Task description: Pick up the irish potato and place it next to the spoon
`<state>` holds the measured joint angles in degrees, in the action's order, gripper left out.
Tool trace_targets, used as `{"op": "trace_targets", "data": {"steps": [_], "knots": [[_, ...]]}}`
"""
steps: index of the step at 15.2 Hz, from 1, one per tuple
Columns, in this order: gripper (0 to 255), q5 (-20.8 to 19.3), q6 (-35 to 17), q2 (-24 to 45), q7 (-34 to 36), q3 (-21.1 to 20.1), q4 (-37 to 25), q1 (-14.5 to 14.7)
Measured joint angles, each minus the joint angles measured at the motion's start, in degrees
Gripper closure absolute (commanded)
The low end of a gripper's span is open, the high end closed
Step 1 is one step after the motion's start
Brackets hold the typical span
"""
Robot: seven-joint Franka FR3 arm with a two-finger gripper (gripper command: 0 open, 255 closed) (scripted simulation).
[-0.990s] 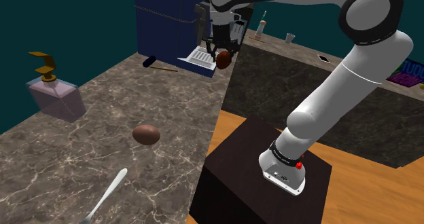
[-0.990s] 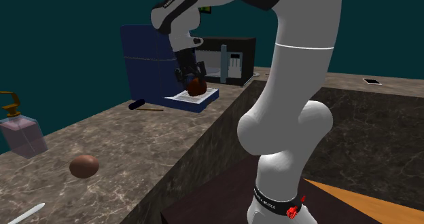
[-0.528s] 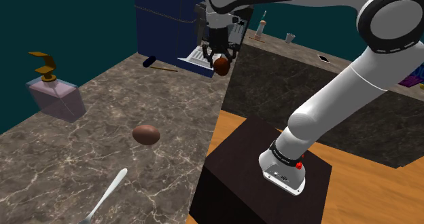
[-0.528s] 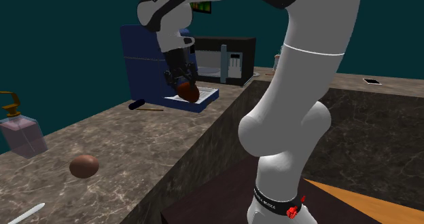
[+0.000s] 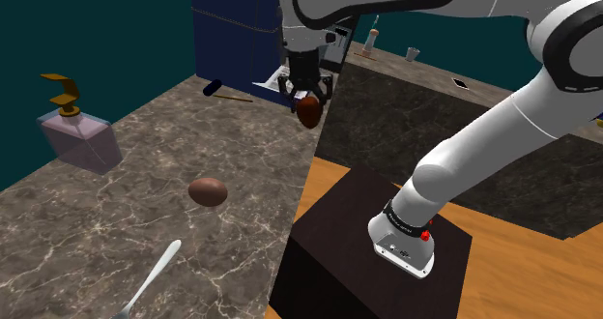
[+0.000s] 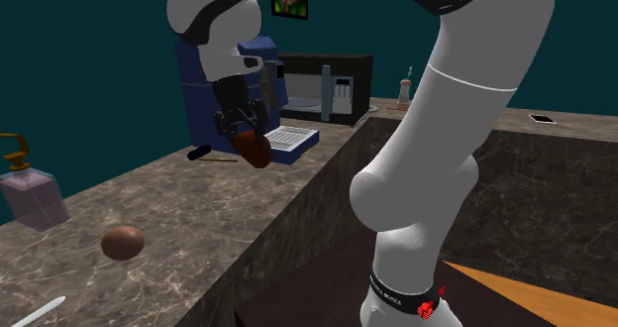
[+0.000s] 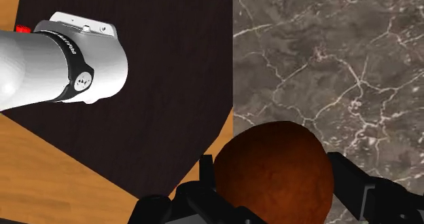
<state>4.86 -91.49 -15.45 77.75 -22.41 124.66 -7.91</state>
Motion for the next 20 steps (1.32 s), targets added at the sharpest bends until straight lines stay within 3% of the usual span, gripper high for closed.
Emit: {"op": "trace_targets", "data": {"steps": [10, 20], "knots": [[255, 7.9, 0.8, -3.3, 12.2, -8.2, 1.2, 6.5], [255, 12.8, -1.4, 0.8, 26.7, -18.4, -3.0, 11.6]]}}
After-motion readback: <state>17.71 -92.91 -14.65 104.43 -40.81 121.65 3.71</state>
